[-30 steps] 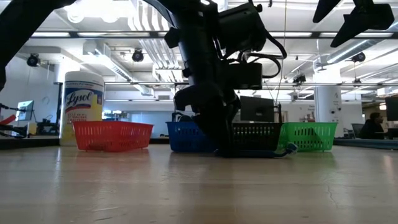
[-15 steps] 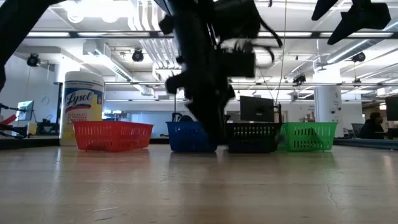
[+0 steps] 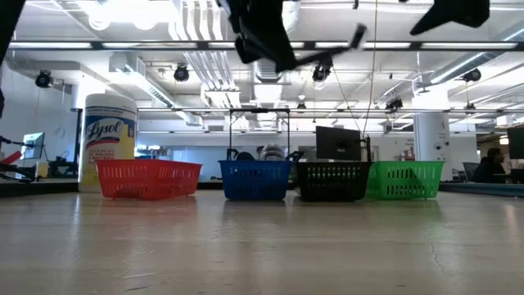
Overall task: Pick & Place Travel size toiletries
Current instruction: Put the blue razor into the red basket
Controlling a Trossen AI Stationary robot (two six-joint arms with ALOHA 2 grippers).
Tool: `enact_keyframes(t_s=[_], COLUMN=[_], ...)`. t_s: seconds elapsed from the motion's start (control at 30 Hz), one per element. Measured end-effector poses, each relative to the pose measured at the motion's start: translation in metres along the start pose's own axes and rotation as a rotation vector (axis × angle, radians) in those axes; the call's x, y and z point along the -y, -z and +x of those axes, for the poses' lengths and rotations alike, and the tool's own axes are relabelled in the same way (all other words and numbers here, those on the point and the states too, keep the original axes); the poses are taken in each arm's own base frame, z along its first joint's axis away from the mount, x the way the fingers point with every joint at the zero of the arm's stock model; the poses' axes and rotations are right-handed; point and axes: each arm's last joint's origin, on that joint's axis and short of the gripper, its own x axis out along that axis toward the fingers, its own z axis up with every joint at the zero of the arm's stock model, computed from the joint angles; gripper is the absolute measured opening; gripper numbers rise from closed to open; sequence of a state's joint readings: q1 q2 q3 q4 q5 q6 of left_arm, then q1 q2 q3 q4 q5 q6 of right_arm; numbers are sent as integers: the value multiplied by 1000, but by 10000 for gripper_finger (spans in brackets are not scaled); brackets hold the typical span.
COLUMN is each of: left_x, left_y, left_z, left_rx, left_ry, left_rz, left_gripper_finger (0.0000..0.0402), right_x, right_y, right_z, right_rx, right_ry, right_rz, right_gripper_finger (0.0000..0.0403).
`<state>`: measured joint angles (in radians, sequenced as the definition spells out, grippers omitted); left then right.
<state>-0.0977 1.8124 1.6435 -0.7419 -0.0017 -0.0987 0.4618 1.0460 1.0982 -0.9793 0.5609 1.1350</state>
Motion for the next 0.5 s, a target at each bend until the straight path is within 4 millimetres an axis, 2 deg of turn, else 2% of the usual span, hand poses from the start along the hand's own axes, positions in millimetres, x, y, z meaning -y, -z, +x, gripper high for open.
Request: enact_keyframes(t_s=[0.1, 0.23, 0.37, 0.5], left_x=[-2, -6, -16, -25], left_y=[2, 11, 28, 48], left_z=[-22, -48, -69, -82], left_rx=[107, 356, 661, 888], left_ry=[14, 29, 61, 102], left_rz=[-129, -285, -415, -482], left_gripper_finger=[21, 21, 21, 21], right_x=[0, -5, -19, -35], right_y=[-5, -12, -23, -43], right_z=[-9, -11, 2, 23], right_rx=[78, 175, 266, 334], right_ry=[-33, -109, -158, -250], right_rz=[-44, -91, -116, -135], right_gripper_finger=[288, 282, 285, 294])
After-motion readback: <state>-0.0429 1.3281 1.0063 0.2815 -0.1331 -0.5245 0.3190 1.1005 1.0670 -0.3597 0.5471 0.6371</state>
